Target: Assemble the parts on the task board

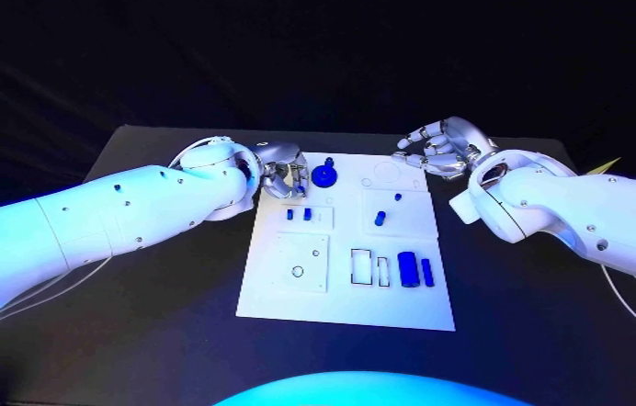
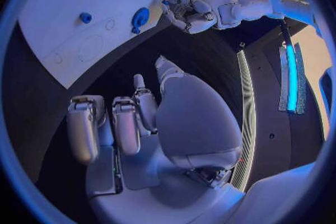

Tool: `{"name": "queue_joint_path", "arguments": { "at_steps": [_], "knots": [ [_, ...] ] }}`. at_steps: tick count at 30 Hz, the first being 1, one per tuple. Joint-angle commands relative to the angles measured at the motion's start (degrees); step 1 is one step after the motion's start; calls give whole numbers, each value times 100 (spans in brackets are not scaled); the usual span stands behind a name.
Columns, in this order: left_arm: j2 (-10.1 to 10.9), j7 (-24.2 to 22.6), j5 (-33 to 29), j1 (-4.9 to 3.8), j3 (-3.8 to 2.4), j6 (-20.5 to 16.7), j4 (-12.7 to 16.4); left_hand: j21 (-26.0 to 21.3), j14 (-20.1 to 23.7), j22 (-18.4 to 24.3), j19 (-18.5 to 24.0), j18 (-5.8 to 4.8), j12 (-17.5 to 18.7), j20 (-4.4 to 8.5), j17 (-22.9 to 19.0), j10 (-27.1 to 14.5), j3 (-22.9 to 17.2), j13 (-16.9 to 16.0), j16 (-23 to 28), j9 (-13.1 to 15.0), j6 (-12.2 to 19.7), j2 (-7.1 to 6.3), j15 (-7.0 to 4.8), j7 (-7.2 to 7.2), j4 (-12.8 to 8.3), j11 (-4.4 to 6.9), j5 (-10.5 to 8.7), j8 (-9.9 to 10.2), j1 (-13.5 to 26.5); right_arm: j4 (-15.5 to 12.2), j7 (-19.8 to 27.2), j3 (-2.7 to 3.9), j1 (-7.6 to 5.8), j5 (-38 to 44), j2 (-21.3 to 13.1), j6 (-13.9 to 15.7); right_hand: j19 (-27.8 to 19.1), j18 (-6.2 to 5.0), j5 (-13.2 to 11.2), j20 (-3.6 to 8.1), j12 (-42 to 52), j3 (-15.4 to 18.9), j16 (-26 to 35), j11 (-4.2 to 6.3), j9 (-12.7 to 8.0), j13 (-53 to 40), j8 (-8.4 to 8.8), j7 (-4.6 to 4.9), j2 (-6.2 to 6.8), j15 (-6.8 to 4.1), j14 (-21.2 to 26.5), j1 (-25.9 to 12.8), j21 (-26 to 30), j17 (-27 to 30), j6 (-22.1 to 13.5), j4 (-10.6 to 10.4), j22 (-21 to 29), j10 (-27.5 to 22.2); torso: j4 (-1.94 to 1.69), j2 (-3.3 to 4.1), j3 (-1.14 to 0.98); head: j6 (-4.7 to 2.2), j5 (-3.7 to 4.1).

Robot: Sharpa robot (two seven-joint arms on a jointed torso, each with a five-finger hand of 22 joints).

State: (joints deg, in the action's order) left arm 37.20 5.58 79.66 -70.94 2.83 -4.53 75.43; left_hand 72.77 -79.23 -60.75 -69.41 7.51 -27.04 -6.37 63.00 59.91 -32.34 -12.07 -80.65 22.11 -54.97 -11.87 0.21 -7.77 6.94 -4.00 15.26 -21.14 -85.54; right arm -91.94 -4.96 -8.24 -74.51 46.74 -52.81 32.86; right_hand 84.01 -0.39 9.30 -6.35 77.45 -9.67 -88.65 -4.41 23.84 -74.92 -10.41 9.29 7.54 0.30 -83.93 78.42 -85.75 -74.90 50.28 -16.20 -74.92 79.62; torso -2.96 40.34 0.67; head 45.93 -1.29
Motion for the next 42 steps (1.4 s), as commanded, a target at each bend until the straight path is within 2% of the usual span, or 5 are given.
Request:
{"name": "queue_joint_path", "arguments": {
  "at_steps": [1,6,25,42],
  "knots": [
    [-32,-19,18,29,6,106,-10,11,-36,4,-27,-78,33,-1,-6,49,3,7,-18,2,-51,-6,-3,-9,-41,-5,-14,20,63,-4,82,2,3,35,4,-18,388,-88,32,56,-16,-41,22,13,5,-370,-34,-14,-12,-36,-526,-67,30,-1184,2,1,-1145,-1,3,-1,2,3,-15],
    [-46,-42,-4,63,11,94,-21,8,-33,8,-24,-77,36,-1,-14,52,2,8,-15,2,-54,-5,-4,-8,-42,-5,-14,21,64,-3,89,2,3,35,3,-7,388,-88,32,56,-16,-41,22,13,5,-370,-34,-14,-12,-36,-526,-67,30,-1184,2,1,-1145,-1,0,-1,0,3,-8],
    [-131,-2,-1,106,43,188,-136,4,-32,15,-18,-75,49,-1,-17,67,0,7,-14,4,-64,-7,-6,-7,-50,-3,-19,27,72,-7,95,2,3,35,-5,-1,388,-88,32,56,-16,-41,22,13,5,-370,-34,-14,-12,-36,-526,-67,30,-1184,2,1,-1145,-1,2,1,-1,7,12],
    [-161,32,122,116,61,213,-166,18,-40,-10,-34,-79,70,4,-2,133,-7,-6,-21,16,-123,8,-16,5,-88,13,-39,30,77,-12,95,2,3,35,-14,-12,388,-88,32,56,-16,-41,22,13,5,-370,-34,-14,-12,-36,-526,-67,30,-1184,2,1,-1145,-1,2,-2,-1,11,22]
  ]
}}
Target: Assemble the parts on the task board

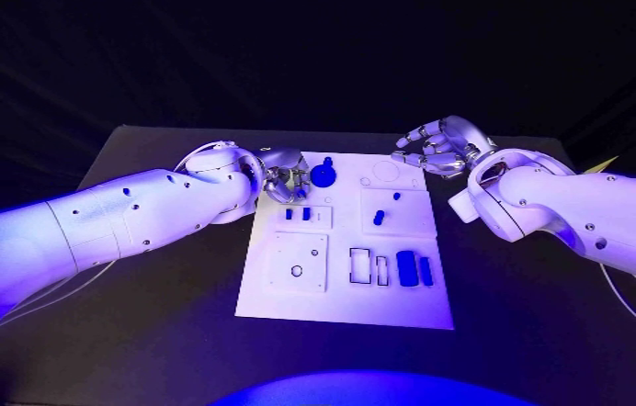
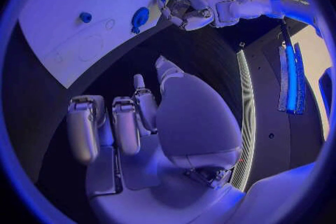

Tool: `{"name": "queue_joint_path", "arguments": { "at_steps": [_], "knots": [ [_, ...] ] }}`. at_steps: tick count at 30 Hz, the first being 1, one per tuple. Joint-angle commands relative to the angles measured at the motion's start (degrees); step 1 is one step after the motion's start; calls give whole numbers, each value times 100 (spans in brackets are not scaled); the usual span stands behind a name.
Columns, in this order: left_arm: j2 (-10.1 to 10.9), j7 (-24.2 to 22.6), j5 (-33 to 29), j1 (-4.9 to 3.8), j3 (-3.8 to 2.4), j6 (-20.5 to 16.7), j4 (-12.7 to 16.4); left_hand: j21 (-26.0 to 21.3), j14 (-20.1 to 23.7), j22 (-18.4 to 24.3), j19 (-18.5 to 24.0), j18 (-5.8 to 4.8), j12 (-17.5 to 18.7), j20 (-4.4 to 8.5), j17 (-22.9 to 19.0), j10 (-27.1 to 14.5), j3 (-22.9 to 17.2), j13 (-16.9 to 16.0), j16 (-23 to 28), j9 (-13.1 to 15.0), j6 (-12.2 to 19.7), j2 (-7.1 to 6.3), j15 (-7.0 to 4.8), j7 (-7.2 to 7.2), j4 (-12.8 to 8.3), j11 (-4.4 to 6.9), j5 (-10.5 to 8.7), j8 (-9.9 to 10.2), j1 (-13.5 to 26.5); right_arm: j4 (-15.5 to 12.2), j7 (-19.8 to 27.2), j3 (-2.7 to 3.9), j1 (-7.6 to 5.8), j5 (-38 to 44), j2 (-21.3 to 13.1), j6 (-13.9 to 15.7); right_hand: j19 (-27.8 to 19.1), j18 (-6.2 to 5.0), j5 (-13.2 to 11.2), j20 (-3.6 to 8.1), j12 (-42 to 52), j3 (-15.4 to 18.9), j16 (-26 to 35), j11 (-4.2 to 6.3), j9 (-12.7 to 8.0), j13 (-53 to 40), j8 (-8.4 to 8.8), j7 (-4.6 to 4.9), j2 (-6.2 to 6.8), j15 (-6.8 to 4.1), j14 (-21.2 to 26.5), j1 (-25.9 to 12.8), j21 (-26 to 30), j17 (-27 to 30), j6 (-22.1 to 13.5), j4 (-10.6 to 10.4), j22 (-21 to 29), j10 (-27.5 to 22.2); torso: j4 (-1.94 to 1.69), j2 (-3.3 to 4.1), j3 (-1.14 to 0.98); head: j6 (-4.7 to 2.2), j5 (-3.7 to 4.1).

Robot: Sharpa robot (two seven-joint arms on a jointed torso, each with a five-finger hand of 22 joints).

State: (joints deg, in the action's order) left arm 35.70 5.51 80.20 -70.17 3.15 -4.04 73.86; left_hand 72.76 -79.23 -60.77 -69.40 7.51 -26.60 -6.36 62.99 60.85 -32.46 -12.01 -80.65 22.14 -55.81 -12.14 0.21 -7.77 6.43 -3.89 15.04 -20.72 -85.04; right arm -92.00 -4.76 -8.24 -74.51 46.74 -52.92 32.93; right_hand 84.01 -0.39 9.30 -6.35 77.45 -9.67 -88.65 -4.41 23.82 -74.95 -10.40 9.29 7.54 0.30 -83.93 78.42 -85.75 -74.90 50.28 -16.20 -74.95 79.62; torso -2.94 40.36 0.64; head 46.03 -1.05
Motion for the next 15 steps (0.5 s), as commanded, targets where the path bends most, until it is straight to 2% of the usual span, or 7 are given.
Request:
{"name": "queue_joint_path", "arguments": {
  "at_steps": [1,12,14,15],
  "knots": [
    [-10,35,59,39,28,156,-11,19,-41,-8,-34,-79,26,4,0,38,5,-12,-21,14,-40,36,-16,5,-37,3,-17,-12,26,-5,75,2,3,35,-3,-20,388,-88,32,56,-16,-41,22,13,7,-367,-35,-14,-12,-36,-526,-67,30,-1185,2,1,-1142,-1,0,-5,1,2,-1],
    [-22,4,-18,39,27,120,-33,-16,-21,48,14,-69,237,-17,-47,-46,-39,14,-12,-35,123,11,24,-46,-92,-55,-15,192,103,9,78,2,3,35,4,-16,388,-88,32,56,-16,-41,22,13,7,-367,-35,-14,-12,-36,-526,-67,30,-1185,2,1,-1142,-1,-2,-3,2,-2,-3],
    [-22,11,-26,39,27,132,-34,-16,-15,45,18,-68,326,-37,-56,-52,-72,16,-16,-87,300,-12,36,-71,-113,-62,-12,358,154,12,84,2,3,35,6,-5,388,-88,32,56,-16,-41,22,13,7,-367,-35,-14,-12,-36,-526,-67,30,-1185,2,1,-1142,-1,-3,-3,2,-2,-1],
    [-21,13,-28,39,27,136,-35,-16,-14,45,18,-68,333,-38,-60,-52,-72,15,-16,-90,310,-17,36,-73,-113,-64,-14,369,163,13,85,2,3,35,7,-4,388,-88,32,56,-16,-41,22,13,7,-367,-35,-14,-12,-36,-526,-67,30,-1185,2,1,-1142,-1,-3,-3,2,-2,-1]
  ]
}}
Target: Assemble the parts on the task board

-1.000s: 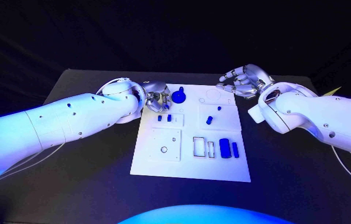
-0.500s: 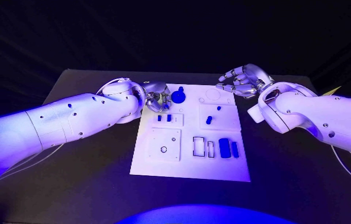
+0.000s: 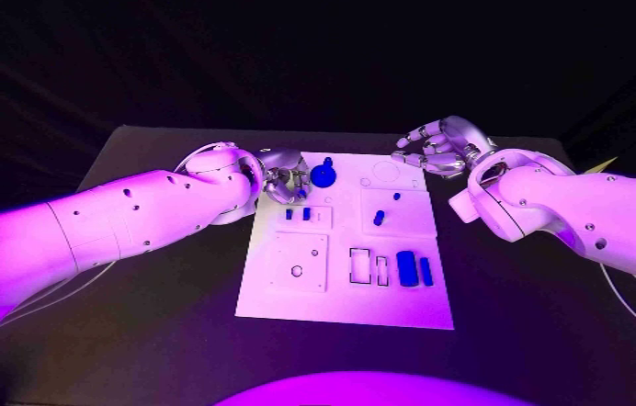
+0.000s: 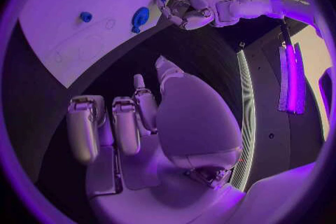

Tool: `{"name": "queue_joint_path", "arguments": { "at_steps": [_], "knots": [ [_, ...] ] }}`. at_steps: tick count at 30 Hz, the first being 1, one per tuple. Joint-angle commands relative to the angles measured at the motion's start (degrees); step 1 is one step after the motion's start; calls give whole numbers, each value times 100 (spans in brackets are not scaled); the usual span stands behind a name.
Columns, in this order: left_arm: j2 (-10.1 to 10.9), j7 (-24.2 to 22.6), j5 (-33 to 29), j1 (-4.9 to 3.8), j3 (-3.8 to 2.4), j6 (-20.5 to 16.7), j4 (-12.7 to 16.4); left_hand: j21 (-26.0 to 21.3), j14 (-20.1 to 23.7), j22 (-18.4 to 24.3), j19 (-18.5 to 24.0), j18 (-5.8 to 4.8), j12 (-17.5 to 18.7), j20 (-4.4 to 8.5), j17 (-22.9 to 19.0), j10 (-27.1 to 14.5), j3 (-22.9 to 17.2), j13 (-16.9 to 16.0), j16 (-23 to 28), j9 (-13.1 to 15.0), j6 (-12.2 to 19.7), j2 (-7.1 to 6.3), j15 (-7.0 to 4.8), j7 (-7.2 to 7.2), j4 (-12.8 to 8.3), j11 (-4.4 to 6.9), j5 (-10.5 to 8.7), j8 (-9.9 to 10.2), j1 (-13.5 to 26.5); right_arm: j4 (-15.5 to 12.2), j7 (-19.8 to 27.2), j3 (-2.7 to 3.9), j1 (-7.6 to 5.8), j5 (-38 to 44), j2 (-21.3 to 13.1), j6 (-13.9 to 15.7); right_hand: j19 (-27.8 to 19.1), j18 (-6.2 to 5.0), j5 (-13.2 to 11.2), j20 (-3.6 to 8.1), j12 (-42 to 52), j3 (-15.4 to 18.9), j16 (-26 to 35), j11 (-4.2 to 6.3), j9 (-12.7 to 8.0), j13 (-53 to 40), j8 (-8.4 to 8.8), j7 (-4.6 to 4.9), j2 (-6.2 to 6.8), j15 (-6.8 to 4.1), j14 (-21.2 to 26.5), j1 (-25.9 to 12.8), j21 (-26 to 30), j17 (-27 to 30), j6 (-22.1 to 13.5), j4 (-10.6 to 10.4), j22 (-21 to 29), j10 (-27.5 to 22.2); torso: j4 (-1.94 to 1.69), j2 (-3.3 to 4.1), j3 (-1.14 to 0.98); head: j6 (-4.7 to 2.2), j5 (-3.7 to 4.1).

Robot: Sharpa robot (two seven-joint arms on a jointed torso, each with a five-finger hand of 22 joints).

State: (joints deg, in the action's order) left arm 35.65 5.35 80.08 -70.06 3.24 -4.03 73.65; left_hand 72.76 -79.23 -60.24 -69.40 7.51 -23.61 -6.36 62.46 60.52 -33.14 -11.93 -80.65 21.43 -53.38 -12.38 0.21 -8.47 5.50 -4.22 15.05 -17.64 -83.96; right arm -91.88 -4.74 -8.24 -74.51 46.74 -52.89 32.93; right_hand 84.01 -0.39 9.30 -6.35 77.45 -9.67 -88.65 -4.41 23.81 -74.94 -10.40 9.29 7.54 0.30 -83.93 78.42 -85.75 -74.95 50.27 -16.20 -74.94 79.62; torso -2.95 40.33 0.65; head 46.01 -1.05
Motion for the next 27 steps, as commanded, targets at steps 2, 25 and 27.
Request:
{"name": "queue_joint_path", "arguments": {
  "at_steps": [2,25,27],
  "knots": [
    [-15,38,-22,29,18,145,-14,-17,-13,-6,19,-67,42,-39,-10,-21,-3,7,-16,-23,76,1,37,-6,-19,-33,-15,72,65,2,83,2,3,35,5,-8,388,-89,32,56,-16,-41,22,13,8,-368,-35,-14,-12,-36,-526,-67,30,-1180,2,1,-1143,-1,0,1,1,0,-1],
    [24,120,-36,28,9,201,-45,-97,94,108,115,-41,232,-49,-208,-159,-28,-9,36,-155,517,-121,82,50,-31,-85,-39,431,223,19,93,1,4,30,9,-6,388,-89,32,56,-16,-41,22,13,8,-368,-35,-14,-12,-36,-526,-67,30,-1180,2,1,-1143,-1,0,1,2,8,5],
    [36,129,-36,28,5,208,-48,-159,161,202,188,-21,263,-54,-332,-229,-21,-8,84,-173,577,-135,104,64,-22,-110,-42,474,248,22,96,1,4,30,9,-2,383,-92,34,60,-28,-56,30,15,12,-356,-46,-16,-3,-40,-523,-75,45,-1167,-8,7,-1133,-9,1,1,3,6,6]
  ]
}}
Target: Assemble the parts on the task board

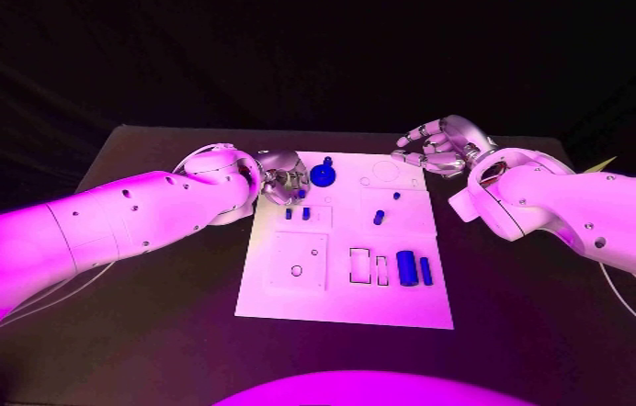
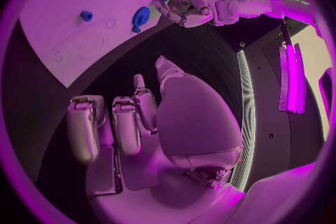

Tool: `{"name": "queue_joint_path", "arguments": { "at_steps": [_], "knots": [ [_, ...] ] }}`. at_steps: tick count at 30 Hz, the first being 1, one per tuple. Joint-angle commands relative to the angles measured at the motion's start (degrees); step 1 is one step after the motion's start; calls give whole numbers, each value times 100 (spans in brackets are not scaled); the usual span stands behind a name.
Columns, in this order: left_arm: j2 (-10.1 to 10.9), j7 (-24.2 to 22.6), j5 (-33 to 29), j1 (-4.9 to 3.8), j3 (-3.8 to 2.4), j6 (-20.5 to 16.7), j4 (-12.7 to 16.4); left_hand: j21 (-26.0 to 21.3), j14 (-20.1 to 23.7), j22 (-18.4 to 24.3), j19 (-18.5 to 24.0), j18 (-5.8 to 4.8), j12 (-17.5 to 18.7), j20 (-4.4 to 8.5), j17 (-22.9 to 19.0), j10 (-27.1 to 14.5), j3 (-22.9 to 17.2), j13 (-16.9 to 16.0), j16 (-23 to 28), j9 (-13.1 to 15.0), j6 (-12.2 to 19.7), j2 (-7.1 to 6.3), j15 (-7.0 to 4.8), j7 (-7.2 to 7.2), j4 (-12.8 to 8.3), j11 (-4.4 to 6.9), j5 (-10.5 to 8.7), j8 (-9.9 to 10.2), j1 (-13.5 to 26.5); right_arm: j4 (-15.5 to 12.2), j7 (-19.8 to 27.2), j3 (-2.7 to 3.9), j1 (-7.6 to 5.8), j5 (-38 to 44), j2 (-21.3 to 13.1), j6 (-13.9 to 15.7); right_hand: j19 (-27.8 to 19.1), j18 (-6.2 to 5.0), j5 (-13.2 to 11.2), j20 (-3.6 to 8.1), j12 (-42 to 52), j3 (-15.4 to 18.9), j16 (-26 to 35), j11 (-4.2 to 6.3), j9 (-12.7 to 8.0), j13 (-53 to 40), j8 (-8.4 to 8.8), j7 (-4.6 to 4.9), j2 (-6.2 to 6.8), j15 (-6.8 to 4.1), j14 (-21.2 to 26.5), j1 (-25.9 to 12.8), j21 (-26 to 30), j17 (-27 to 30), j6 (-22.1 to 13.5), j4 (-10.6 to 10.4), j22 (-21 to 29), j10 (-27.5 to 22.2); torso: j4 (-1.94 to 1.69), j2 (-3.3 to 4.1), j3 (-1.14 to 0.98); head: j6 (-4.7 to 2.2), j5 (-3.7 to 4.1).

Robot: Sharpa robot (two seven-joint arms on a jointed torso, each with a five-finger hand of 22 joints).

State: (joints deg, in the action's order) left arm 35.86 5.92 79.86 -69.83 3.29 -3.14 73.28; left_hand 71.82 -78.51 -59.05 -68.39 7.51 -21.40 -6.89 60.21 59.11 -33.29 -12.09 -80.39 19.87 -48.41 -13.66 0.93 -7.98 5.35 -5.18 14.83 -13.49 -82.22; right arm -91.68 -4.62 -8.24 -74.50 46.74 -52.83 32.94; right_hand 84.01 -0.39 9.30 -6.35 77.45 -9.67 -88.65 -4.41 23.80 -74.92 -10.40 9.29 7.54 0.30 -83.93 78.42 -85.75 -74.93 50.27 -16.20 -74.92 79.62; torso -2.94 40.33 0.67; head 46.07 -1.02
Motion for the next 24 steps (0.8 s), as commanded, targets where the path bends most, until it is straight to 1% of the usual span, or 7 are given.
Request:
{"name": "queue_joint_path", "arguments": {
  "at_steps": [1,9,13,17,20,21,24],
  "knots": [
    [24,77,-15,5,-3,124,-12,-74,98,94,98,-18,51,-4,-116,-109,-5,7,62,-23,97,-11,38,18,-6,-23,-20,71,79,4,86,1,3,31,2,-1,383,-92,34,60,-28,-56,30,15,13,-358,-46,-16,-3,-40,-523,-75,45,-1169,-8,7,-1135,-9,0,1,1,-2,4],
    [147,132,-16,4,-16,151,-11,-217,266,288,260,19,155,-72,-385,-411,17,26,156,-92,254,-53,130,82,-7,-134,-19,191,114,27,94,1,4,30,-11,5,375,-97,32,60,-64,-54,41,14,12,-326,-45,-15,5,-40,-517,-77,65,-1146,-14,8,-1120,-39,2,-1,-1,0,15],
    [242,125,-34,3,-40,123,-24,-228,278,303,272,23,165,-83,-402,-451,18,29,159,-98,261,-55,141,82,-13,-147,-17,199,107,65,99,1,4,31,-16,7,303,-139,27,62,-580,-75,130,14,12,123,-44,-12,30,-42,-472,-70,223,-981,-62,15,-998,-450,-2,-4,0,2,23],
    [359,34,-139,-4,-98,76,-57,-342,429,475,415,63,159,-108,-651,-524,-17,28,253,-110,250,-27,165,61,-66,-174,-8,205,32,135,108,1,4,130,-20,-42,177,-216,9,100,-2922,-238,365,42,37,2099,-97,-28,78,-67,-372,32,533,-591,-110,13,-768,-1924,-3,-9,0,3,35],
    [440,-53,-314,-11,-148,-28,-65,-397,504,560,487,82,139,-116,-775,-533,-37,21,301,-110,214,-8,169,30,-87,-181,-5,191,3,182,111,1,4,336,-20,-178,146,-234,27,112,-3749,-432,445,49,52,2793,-130,-27,141,-96,-355,161,640,-474,-126,22,-692,-2045,-1,-6,-1,-15,46],
    [481,-100,-461,-15,-176,-103,-66,-438,698,620,548,98,79,-118,-1102,-505,-54,-1,451,-101,123,9,164,-16,-113,-173,-4,146,-21,208,111,1,4,463,-19,-270,139,-235,14,80,-4566,-734,474,-4,59,3521,-149,-2,245,-91,-356,293,697,-434,-124,12,-654,-1993,3,-5,-2,-27,54],
    [610,-323,-1155,-28,-240,-299,-56,-407,688,585,530,100,-111,-85,-1106,-349,-102,-77,456,-68,-97,105,110,-135,-161,-101,-6,23,-79,290,101,1,4,941,-10,-575,102,-267,19,56,-5579,-1261,511,-52,46,4489,-151,71,456,0,-347,461,824,-382,-24,110,-570,-1935,7,-8,-1,-31,58]
  ]
}}
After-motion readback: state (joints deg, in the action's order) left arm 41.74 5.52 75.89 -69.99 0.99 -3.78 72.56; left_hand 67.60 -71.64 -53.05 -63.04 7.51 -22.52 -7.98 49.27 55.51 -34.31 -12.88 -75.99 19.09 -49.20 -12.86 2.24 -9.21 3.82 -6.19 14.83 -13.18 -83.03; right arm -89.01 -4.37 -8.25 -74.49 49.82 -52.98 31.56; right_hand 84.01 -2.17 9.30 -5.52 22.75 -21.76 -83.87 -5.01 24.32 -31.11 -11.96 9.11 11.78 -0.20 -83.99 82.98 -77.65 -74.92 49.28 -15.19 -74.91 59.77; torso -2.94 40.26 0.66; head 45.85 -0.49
